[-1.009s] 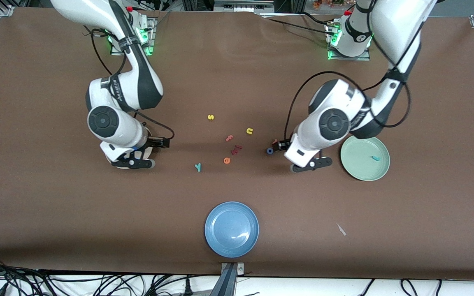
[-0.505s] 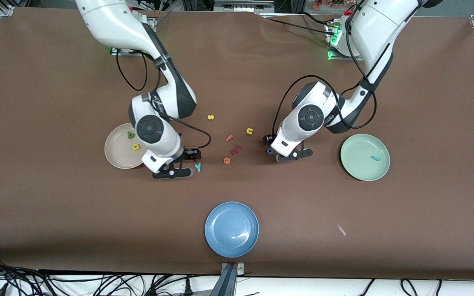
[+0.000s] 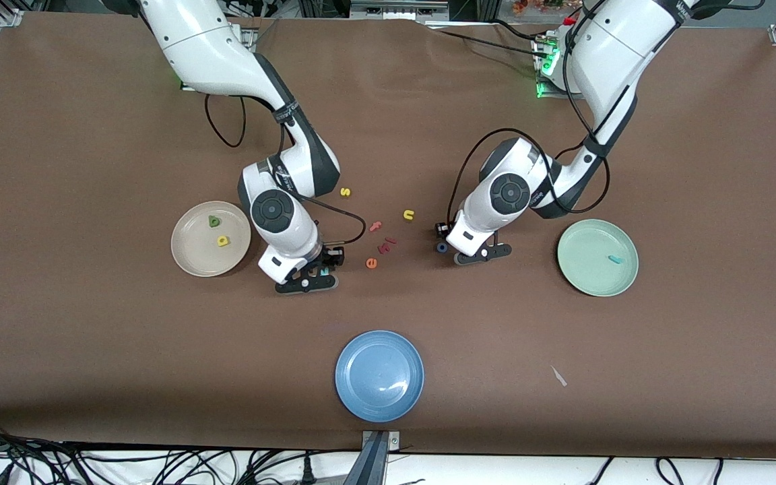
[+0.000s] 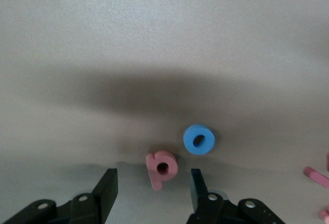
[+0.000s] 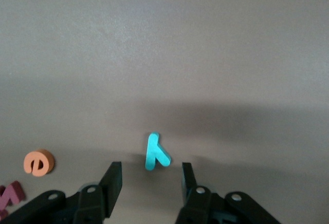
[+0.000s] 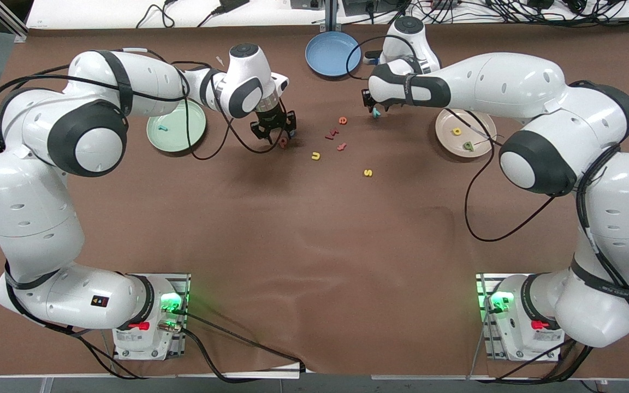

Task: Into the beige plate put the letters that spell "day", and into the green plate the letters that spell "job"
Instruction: 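Grasp the pink letter with the left gripper while the right gripper grasps cyan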

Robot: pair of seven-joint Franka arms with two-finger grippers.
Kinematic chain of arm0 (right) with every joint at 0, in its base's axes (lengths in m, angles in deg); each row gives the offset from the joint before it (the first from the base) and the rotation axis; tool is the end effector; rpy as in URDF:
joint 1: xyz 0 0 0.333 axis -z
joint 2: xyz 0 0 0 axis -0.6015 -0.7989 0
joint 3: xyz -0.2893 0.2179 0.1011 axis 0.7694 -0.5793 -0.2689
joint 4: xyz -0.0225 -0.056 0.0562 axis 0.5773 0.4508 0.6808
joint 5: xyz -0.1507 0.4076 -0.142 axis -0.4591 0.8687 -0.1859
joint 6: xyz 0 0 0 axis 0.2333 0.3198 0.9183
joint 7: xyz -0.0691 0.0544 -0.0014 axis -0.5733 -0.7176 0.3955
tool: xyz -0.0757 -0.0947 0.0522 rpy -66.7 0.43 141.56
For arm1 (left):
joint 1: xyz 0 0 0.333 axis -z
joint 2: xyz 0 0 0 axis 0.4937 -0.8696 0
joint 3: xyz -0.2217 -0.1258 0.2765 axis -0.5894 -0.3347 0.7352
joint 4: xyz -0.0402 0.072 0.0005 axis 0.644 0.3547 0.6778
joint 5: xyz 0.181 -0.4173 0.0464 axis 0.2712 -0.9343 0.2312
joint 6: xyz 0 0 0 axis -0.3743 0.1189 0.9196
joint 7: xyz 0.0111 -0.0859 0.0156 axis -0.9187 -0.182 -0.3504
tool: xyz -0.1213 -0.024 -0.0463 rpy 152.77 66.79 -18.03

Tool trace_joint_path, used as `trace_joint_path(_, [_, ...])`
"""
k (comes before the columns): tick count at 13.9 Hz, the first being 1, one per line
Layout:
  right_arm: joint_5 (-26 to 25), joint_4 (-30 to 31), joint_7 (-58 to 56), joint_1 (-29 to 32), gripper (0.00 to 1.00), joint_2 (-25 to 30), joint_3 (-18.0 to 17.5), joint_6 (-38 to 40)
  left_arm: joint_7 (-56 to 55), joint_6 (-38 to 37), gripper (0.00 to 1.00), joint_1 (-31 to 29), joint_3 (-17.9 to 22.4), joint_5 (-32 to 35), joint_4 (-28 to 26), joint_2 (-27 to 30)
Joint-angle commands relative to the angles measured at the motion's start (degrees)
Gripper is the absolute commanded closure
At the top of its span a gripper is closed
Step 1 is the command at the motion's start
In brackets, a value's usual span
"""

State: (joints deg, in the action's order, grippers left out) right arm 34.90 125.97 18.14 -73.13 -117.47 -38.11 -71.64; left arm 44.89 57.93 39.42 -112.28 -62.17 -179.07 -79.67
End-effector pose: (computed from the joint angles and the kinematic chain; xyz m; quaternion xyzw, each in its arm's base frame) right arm 0.6877 0.4066 0.1827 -0.9975 -0.0606 -0.0208 0.0304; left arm 0.5950 -0.3694 0.1542 0.9869 0.1207 -0.0870 0.0630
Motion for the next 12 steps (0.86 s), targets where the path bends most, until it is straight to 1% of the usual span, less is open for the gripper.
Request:
trace_joint_path(1, [0.87,-1.22,-0.30,-0.06,0.45,-3.15,0.08,-4.15,-2.97,1.03,0.37,0.10,0.24,3.69,0.41,-1.23])
trace_joint_path(3, [0.87,-0.78,-0.30,-0.58,0.46,-3.86,0.08,-5.39,-3.85,1.03,0.43,0.18,0.15,4.67,0.41,-1.50])
trace_joint_path(4, [0.08,-0.61,-0.47,-0.85,0.59,-3.95,0.16,-5.48,-4.11,1.03,0.51,0.19,0.06,4.67,0.41,-1.50])
trace_joint_path(5, [-0.01,-0.60,-0.56,-0.85,0.72,-3.95,0.08,-5.48,-4.38,1.03,0.56,0.27,0.06,4.67,0.41,-1.50])
trace_joint_path(6, [0.25,-0.60,-0.30,-0.85,0.91,-3.86,0.08,-5.40,-4.90,1.03,0.61,0.27,0.06,4.67,0.41,-1.50])
trace_joint_path(7, [0.25,-0.69,-0.56,-0.85,0.96,-3.69,0.08,-5.31,-5.17,1.03,0.69,0.62,0.06,4.67,0.59,-1.50])
trace_joint_path(9, [0.34,-0.60,-0.82,-0.67,0.96,-2.99,0.25,-4.08,-5.35,1.03,0.89,0.71,0.15,4.67,0.59,-1.50])
trace_joint_path(10, [0.34,-0.78,-0.91,-0.67,0.96,-1.94,0.60,-2.07,-5.26,0.69,0.96,0.63,0.15,4.67,0.59,-1.24])
trace_joint_path(11, [0.25,-0.78,-1.70,-0.59,0.96,-0.80,1.47,-0.23,-5.17,0.33,1.00,0.28,0.15,4.67,0.59,-0.71])
trace_joint_path(12, [0.17,-0.61,-2.49,-0.59,0.96,0.78,2.96,1.88,-5.00,-0.02,1.00,-0.25,0.06,4.67,0.68,0.60])
